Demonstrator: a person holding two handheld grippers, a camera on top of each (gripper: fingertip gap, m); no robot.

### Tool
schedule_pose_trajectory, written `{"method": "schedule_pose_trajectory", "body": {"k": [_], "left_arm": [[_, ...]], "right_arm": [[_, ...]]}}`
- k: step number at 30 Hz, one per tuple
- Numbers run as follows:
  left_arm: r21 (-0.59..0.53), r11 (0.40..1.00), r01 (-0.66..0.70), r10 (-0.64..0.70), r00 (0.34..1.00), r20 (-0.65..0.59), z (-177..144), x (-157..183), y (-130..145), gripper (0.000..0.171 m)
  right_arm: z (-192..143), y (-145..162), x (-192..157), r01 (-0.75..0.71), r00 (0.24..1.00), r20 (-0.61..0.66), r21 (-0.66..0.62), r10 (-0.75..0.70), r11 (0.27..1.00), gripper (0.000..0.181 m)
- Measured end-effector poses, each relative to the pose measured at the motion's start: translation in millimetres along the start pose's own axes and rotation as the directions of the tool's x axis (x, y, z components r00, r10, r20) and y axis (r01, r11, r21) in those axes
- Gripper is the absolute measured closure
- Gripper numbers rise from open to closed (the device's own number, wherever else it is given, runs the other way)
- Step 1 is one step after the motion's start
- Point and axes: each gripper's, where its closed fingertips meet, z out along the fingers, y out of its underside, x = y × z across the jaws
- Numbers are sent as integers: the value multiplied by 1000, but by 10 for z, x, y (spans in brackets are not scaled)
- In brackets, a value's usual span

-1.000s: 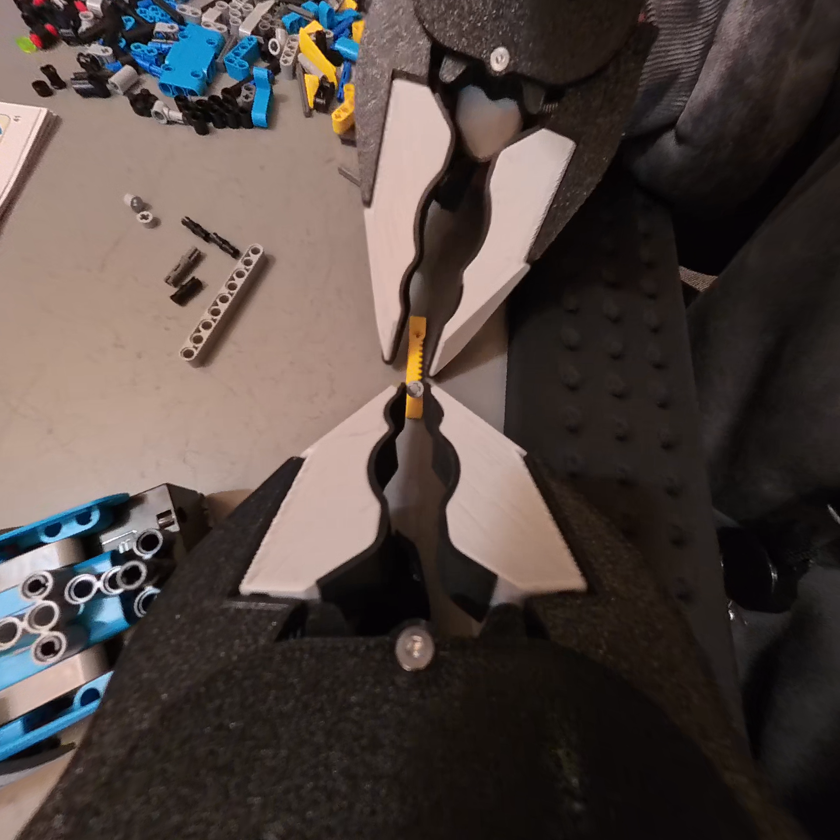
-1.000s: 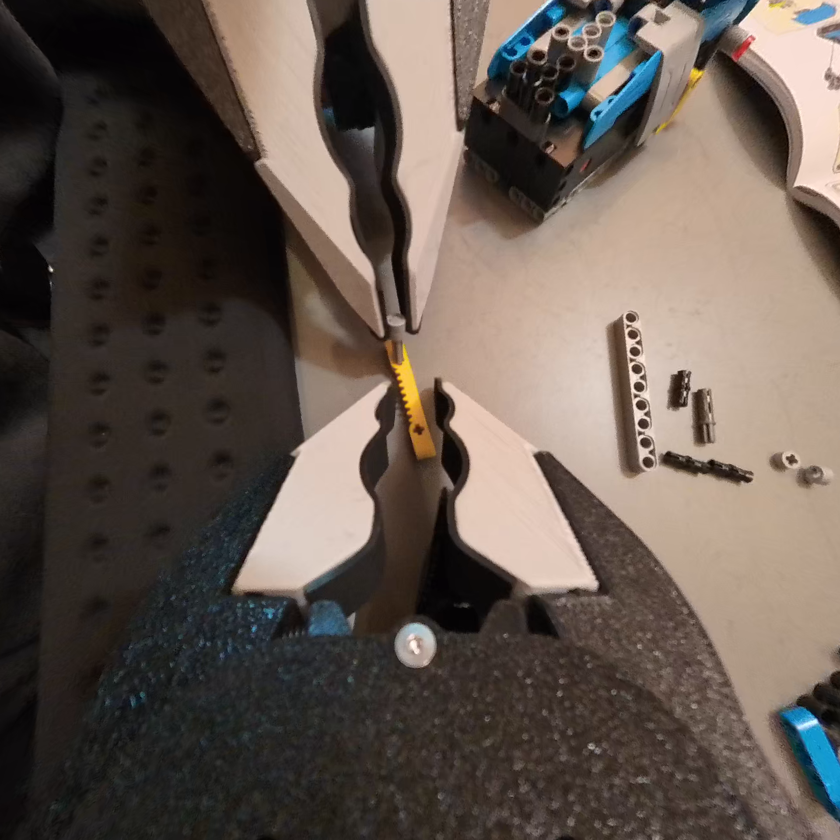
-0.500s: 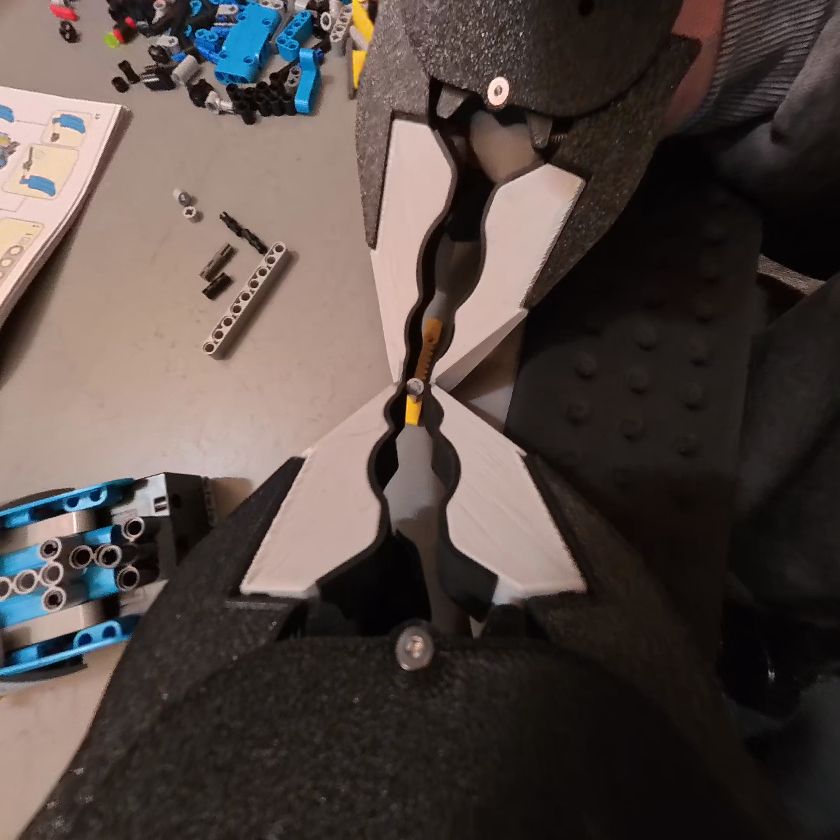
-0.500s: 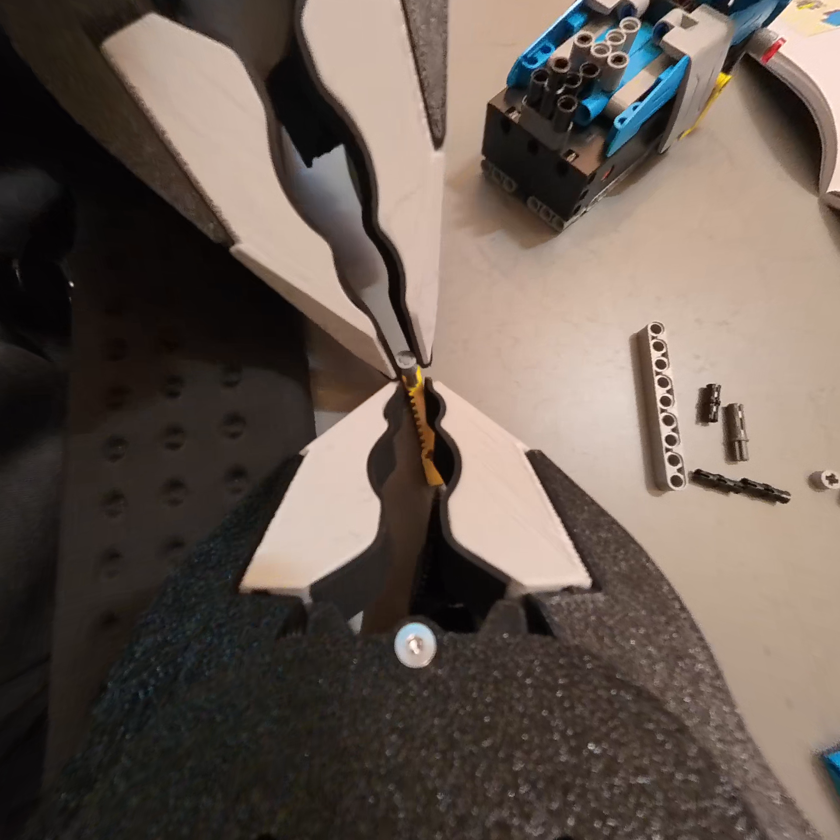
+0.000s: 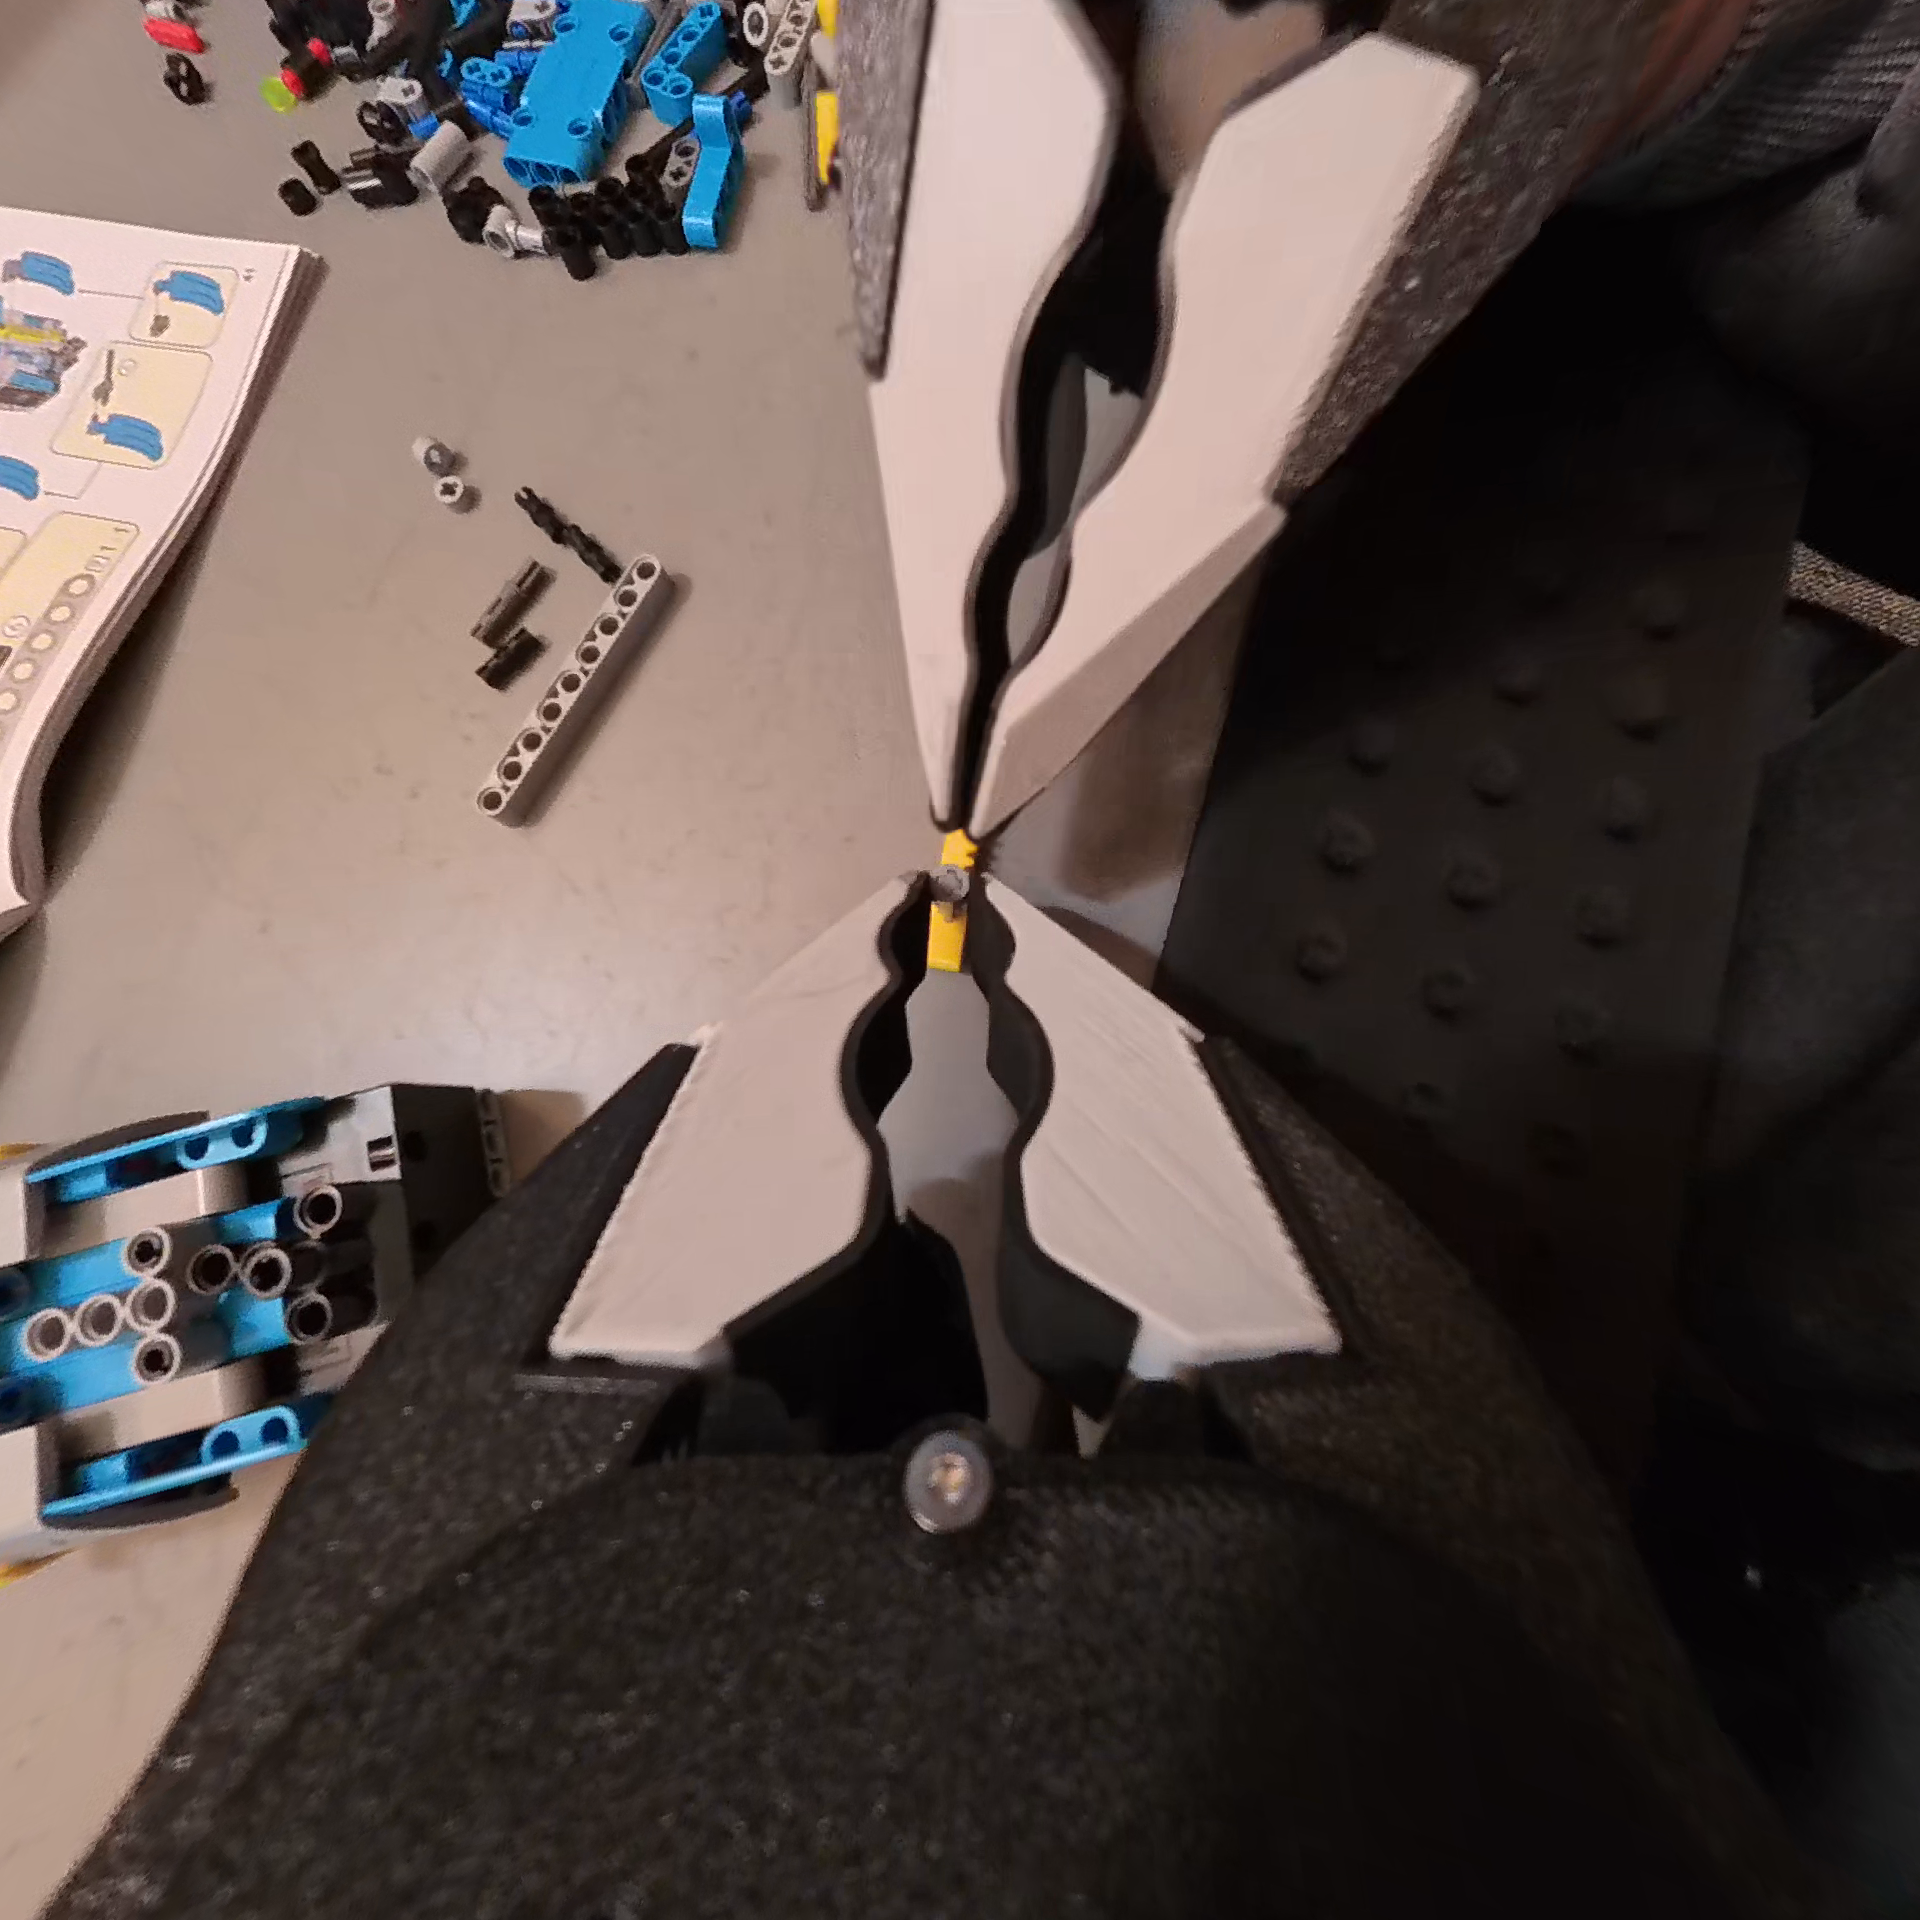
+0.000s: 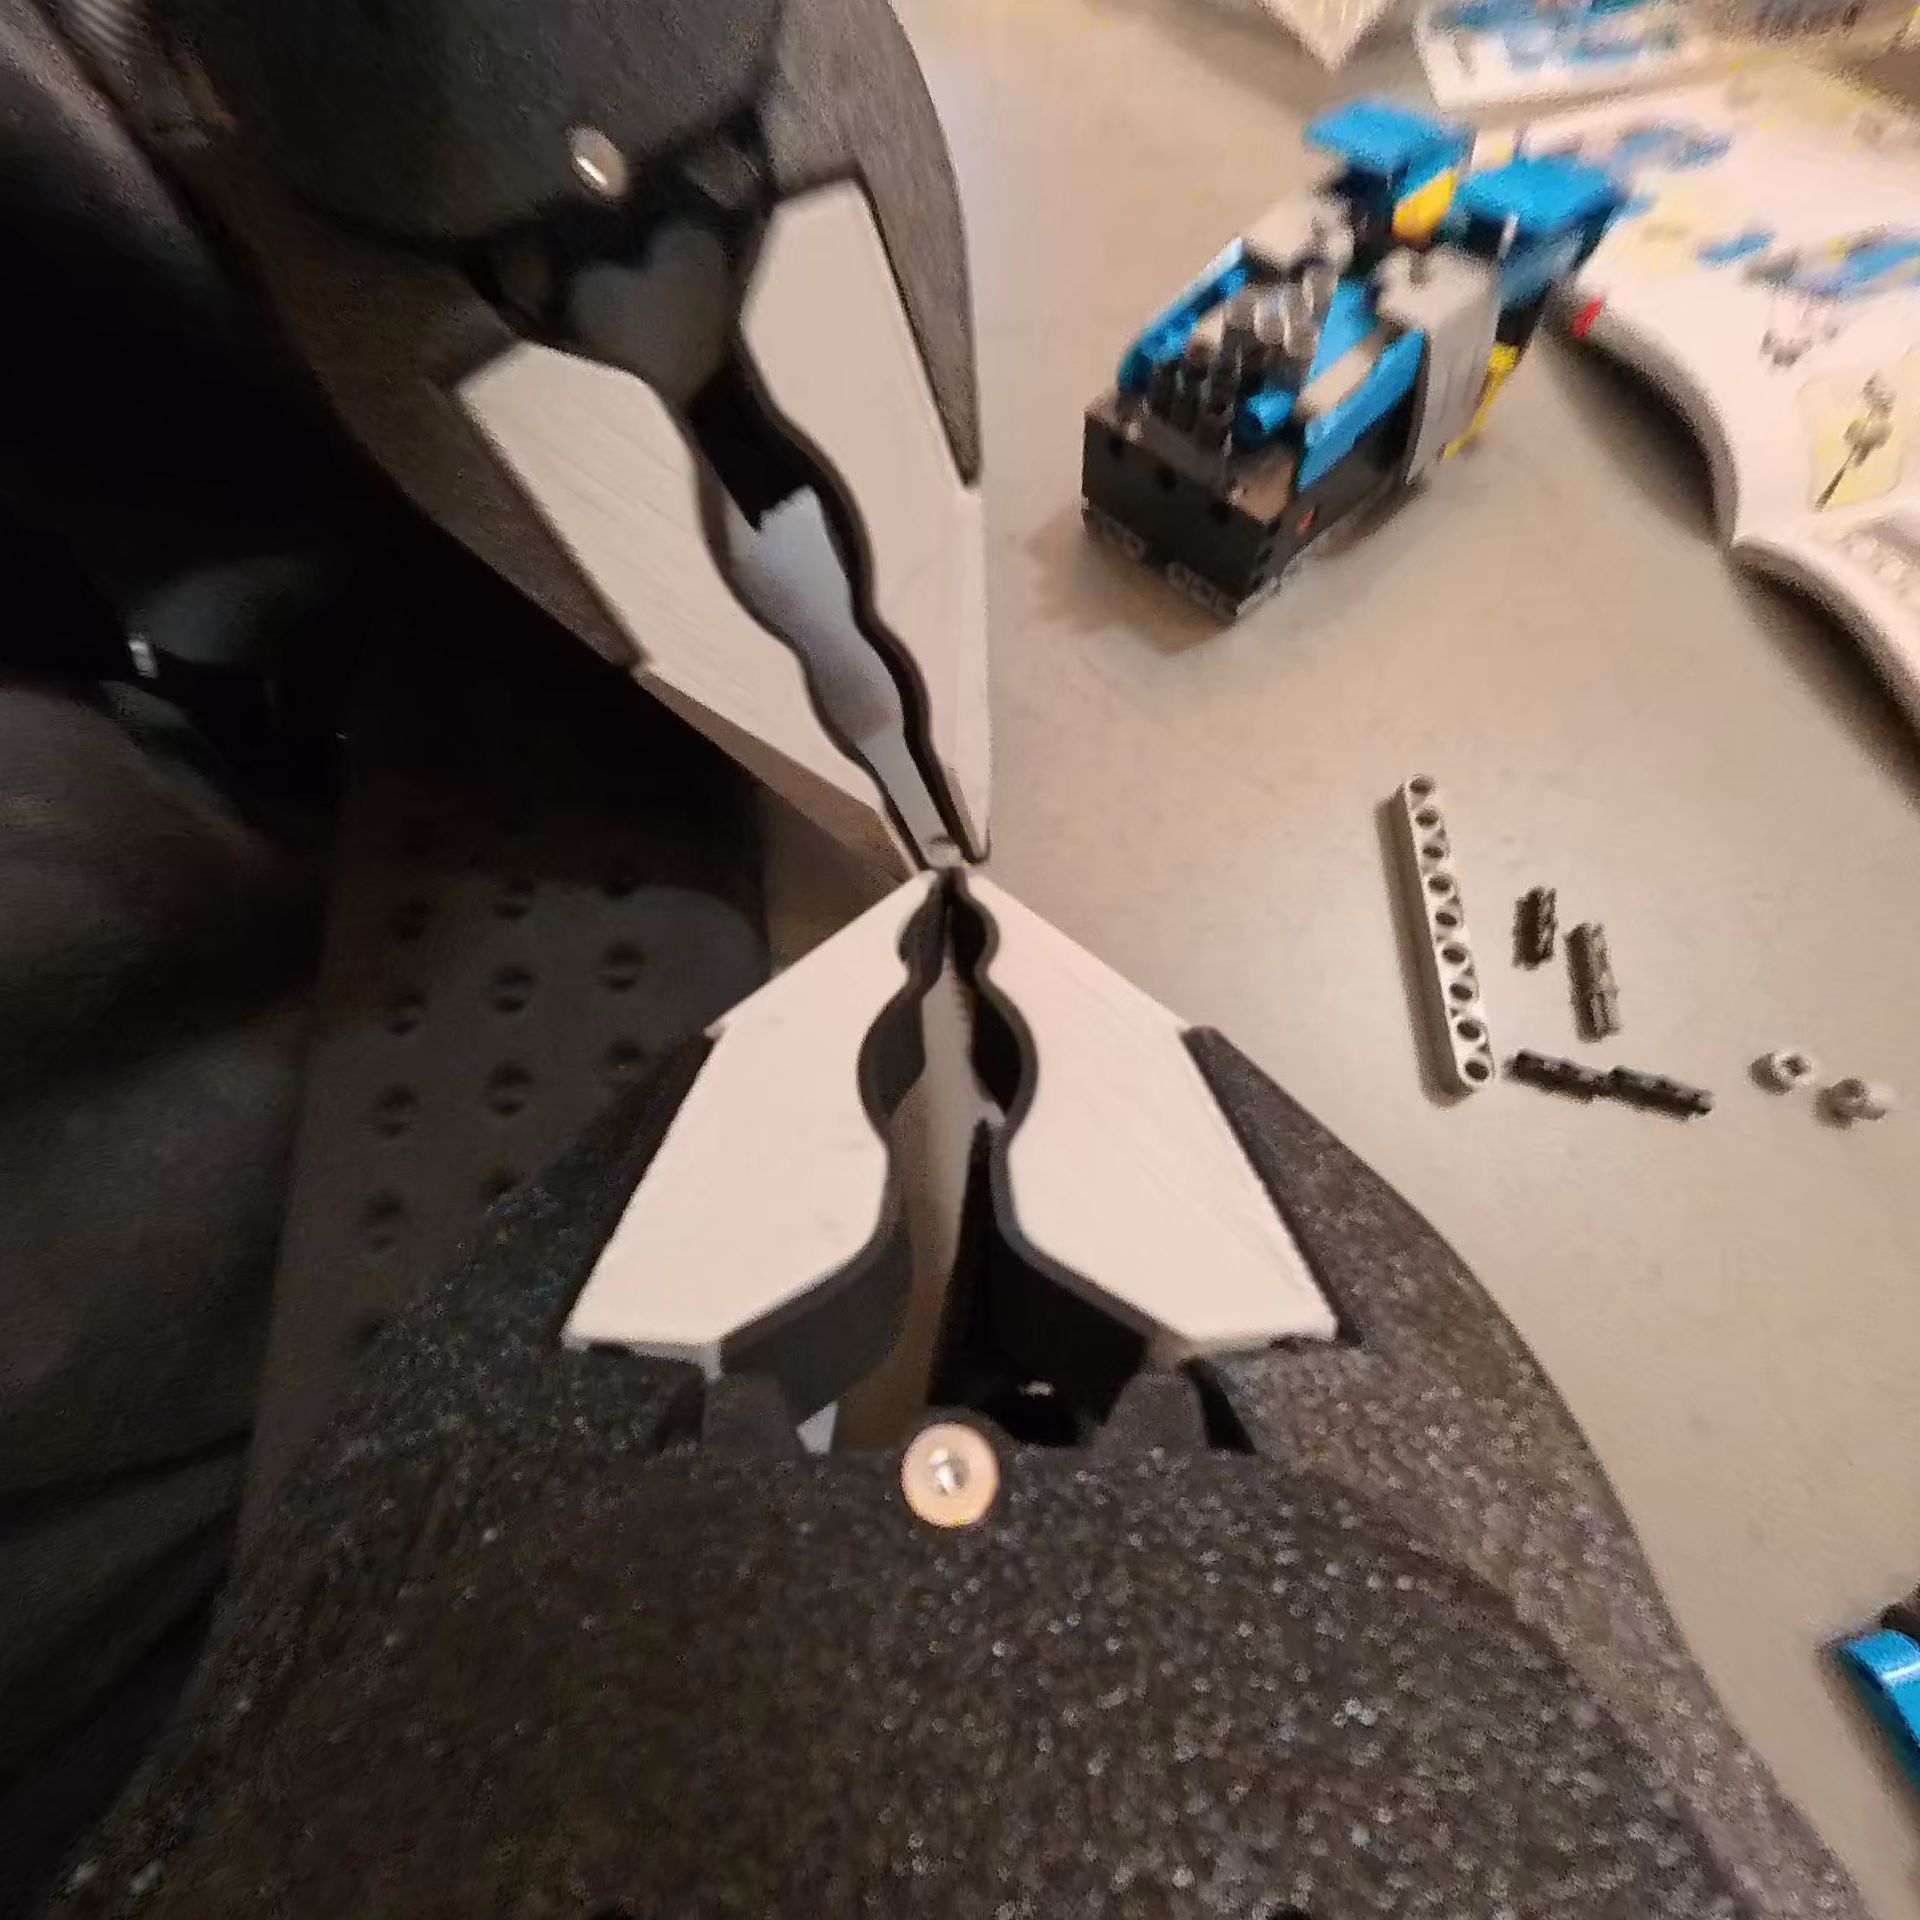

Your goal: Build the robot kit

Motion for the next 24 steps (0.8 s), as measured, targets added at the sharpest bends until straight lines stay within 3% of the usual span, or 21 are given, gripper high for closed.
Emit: {"method": "schedule_pose_trajectory", "body": {"k": [3, 11, 24], "left_arm": [[-5, 1000, -6, 6, 1000, -3, 6, 1, -6, 165], [-10, 1000, -23, 23, 1000, -1, 11, 6, -6, 165], [-16, 1000, -25, 25, 999, -26, 60, 2, 54, 165]], "right_arm": [[5, -92, -26, 51, 998, -26, 39, -50, 998, 181], [39, -71, -18, 14, 1000, -4, 24, -14, 1000, 181], [113, 34, 13, 36, 999, -37, -85, -39, 996, 181]]}}
